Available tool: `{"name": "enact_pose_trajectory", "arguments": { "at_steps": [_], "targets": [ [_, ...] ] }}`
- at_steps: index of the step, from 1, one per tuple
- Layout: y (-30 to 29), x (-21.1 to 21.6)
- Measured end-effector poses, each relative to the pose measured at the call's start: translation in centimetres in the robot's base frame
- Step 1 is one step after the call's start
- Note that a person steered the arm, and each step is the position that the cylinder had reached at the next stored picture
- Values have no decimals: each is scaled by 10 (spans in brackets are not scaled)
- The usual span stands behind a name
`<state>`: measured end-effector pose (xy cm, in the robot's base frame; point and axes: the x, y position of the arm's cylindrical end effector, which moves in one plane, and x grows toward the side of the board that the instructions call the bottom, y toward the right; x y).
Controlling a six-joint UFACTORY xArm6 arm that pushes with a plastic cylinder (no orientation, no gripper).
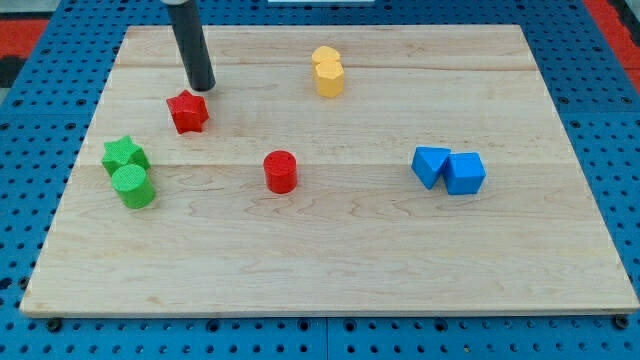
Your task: Push the red star towards the red circle
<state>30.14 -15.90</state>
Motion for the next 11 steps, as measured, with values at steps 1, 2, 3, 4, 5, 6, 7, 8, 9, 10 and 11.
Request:
{"name": "enact_pose_trajectory", "arguments": {
  "at_steps": [1,2,3,4,5,6,7,8,9,10,11],
  "targets": [
    [-3,41],
    [-8,67],
    [-63,67],
    [-67,109],
    [3,123],
    [7,119],
    [-49,90],
    [-44,57],
    [46,109],
    [63,127],
    [48,85]
  ]
}}
